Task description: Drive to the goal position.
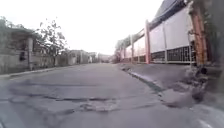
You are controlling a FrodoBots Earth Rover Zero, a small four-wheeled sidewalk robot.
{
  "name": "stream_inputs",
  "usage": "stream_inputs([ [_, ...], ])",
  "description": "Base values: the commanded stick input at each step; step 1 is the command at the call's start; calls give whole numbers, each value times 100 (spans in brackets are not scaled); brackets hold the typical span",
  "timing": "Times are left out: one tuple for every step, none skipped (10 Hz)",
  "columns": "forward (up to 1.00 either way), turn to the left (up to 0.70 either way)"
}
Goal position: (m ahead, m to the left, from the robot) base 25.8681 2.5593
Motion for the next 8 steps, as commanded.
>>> stream_inputs([
  [100, 0],
  [100, 0],
  [100, 0],
  [100, 0],
  [100, 0],
  [100, 0],
  [100, 0],
  [100, 0],
])
